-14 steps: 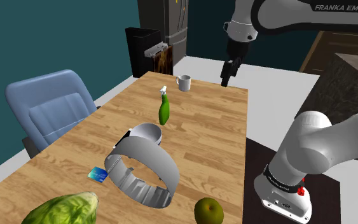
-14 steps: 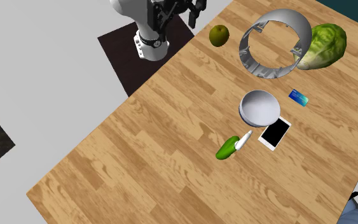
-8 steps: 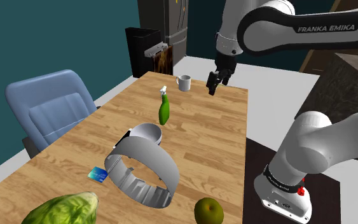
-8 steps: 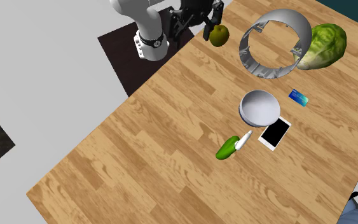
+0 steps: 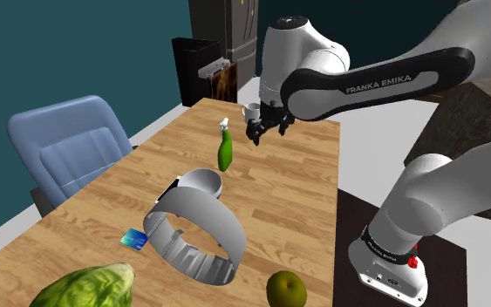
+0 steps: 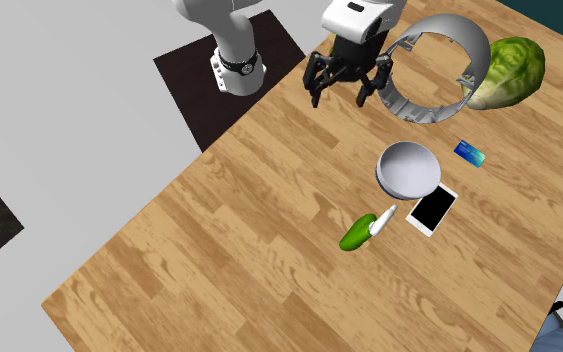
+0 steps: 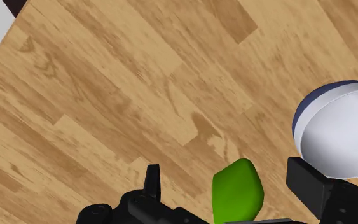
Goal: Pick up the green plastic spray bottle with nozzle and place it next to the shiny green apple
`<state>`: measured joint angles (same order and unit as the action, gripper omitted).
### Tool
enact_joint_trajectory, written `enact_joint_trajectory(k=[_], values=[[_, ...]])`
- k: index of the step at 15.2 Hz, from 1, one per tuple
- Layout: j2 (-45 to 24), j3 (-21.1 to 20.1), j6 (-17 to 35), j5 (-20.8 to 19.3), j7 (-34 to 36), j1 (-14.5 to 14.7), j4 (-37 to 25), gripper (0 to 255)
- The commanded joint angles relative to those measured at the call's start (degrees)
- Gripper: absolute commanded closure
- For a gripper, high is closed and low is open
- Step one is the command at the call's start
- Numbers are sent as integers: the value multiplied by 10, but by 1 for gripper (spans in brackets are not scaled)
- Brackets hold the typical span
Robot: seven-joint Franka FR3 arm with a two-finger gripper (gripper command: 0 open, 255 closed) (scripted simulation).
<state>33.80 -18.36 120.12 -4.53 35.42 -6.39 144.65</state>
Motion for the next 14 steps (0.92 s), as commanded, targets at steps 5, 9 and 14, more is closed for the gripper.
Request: enact_joint_trajectory(k=[5,9,14], values=[[-140,-112,84,-79,237,-85,-54,0],[-254,-177,93,-187,417,-144,-123,0],[-411,-195,46,-342,632,-154,-236,0]])
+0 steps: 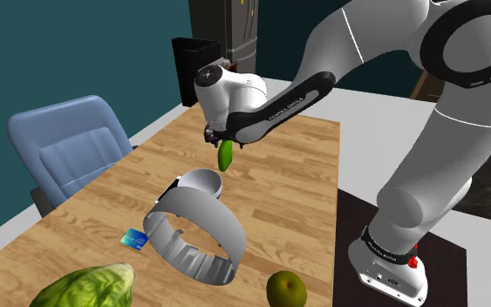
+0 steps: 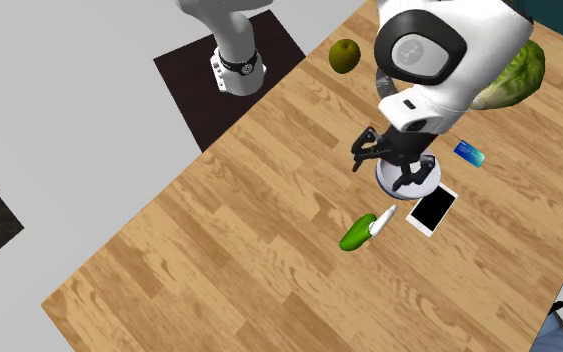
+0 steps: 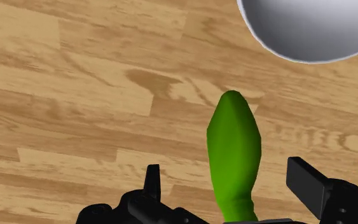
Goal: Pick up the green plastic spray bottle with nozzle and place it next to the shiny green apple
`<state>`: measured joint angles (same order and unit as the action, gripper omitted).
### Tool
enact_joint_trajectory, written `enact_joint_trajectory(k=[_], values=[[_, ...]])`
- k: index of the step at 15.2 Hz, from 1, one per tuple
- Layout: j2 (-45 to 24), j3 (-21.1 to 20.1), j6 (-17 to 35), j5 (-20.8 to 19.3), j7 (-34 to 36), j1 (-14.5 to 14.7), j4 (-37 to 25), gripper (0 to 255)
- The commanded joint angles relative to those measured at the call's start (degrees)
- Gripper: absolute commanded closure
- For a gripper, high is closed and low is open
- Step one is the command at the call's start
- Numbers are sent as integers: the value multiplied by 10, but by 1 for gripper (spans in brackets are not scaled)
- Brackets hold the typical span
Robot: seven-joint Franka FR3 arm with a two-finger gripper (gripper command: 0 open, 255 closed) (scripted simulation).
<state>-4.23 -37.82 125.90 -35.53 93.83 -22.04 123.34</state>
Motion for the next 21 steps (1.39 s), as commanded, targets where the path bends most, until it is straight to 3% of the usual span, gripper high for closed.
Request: enact_joint_trajectory(k=[1,5,13,21], values=[[-60,5,-26,-56,82,10,-47,0],[-165,43,-77,-126,192,50,-151,0],[-198,63,-44,-160,209,47,-146,0],[-198,63,-44,-159,208,47,-146,0]])
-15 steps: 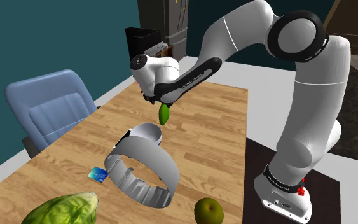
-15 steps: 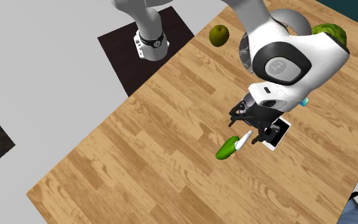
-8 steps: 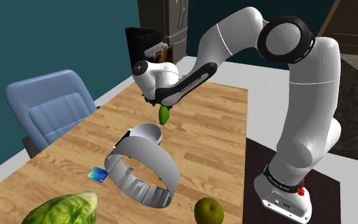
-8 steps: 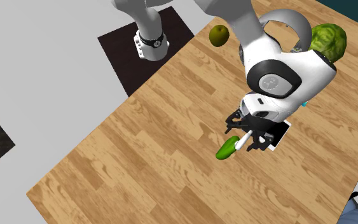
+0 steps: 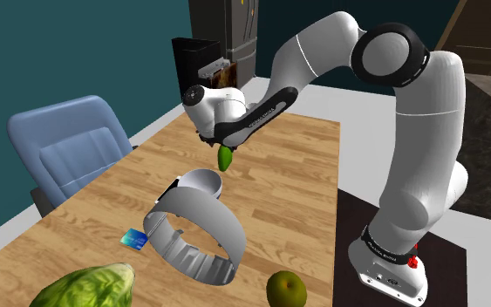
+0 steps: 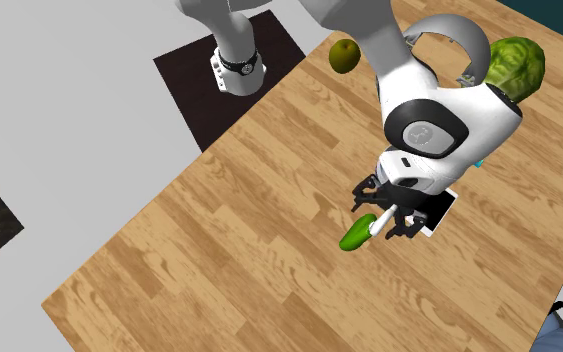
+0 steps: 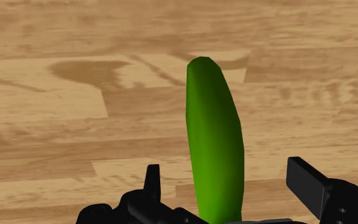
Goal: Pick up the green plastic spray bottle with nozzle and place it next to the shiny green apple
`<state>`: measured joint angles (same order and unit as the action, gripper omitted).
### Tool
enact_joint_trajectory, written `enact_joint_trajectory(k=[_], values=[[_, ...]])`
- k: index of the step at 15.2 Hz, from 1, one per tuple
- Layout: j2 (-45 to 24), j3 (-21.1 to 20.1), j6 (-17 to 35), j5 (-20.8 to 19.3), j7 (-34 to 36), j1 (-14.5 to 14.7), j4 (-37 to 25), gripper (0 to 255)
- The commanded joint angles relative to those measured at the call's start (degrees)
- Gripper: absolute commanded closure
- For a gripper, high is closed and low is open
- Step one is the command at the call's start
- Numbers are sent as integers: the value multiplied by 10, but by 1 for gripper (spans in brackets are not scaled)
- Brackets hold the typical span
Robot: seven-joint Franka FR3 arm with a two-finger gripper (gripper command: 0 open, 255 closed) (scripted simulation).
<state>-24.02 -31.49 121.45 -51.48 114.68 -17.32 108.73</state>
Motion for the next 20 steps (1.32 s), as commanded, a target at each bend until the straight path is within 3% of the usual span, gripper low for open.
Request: enact_joint_trajectory(k=[1,10,20], values=[[0,0,0,0,0,0,0,255],[0,0,0,0,0,0,0,255],[45,-18,-36,45,-48,-12,-15,255]])
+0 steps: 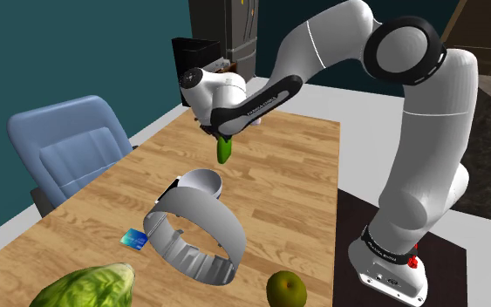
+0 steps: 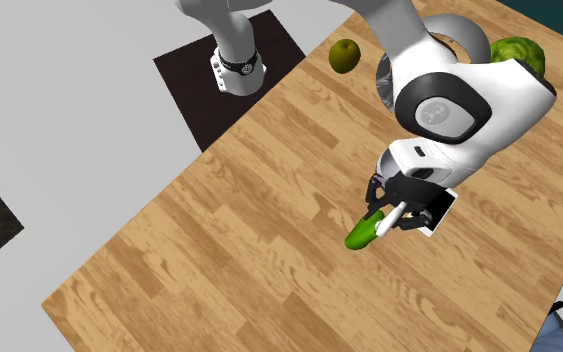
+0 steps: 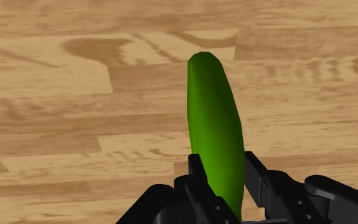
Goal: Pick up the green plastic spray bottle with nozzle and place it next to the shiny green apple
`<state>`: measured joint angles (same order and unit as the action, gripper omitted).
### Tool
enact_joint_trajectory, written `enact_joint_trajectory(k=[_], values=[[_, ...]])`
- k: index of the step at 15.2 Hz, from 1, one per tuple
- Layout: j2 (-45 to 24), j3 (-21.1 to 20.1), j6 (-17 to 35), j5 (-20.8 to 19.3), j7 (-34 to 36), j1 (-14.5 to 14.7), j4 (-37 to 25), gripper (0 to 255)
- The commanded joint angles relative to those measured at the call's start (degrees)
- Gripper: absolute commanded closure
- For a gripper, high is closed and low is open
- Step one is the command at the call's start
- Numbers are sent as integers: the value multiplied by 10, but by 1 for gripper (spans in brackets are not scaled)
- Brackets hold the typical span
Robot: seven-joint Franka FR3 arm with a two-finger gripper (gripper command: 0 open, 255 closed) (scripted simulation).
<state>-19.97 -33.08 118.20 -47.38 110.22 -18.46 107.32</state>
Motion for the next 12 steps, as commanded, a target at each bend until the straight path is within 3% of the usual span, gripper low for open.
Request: enact_joint_trajectory(k=[1,12], values=[[8,-3,-8,9,-9,-1,-4,255],[47,-17,-56,51,-59,-9,-37,255]])
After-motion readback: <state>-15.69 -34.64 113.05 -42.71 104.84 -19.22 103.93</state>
